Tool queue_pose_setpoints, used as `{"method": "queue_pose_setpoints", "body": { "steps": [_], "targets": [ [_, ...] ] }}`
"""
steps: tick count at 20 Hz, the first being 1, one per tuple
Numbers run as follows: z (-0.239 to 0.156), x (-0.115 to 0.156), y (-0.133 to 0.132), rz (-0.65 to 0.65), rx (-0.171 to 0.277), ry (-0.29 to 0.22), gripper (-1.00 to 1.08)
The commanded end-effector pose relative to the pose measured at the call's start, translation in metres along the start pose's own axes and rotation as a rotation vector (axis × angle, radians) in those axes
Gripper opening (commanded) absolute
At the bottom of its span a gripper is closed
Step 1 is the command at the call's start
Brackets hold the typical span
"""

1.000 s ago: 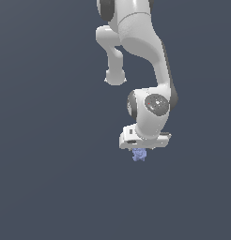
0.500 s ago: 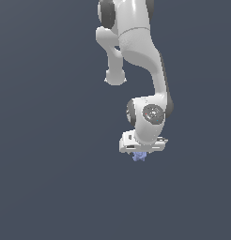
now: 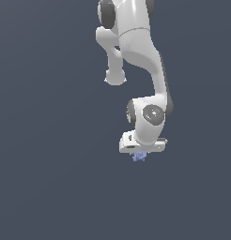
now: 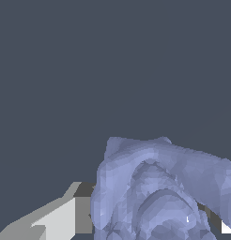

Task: Pick up the object and move it to a goal position.

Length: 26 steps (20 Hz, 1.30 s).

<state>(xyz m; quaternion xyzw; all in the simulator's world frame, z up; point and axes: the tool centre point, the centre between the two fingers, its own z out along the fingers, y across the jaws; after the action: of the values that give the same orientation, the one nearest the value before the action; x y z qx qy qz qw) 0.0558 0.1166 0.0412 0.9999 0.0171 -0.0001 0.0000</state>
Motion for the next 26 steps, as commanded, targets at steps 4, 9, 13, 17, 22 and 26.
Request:
{"method": "queue_pose_setpoints", "body": {
  "steps": [4,9,13,17,22,26],
  "targets": [
    [0.000,0.000,0.000,0.000,0.000,0.000,-1.00],
    [-0.008,-0.003,-0.003,0.000,0.000,0.000,-1.00],
    [-0.023,-0.009,-0.008,0.000,0.000,0.000,-1.00],
    [-0.046,-0.018,-0.016,0.000,0.000,0.000,-1.00],
    [-0.087,-0.033,-0.031,0.000,-0.001,0.000,-1.00],
    [-0.129,-0.049,-0.045,0.000,-0.001,0.000,-1.00]
  ]
}}
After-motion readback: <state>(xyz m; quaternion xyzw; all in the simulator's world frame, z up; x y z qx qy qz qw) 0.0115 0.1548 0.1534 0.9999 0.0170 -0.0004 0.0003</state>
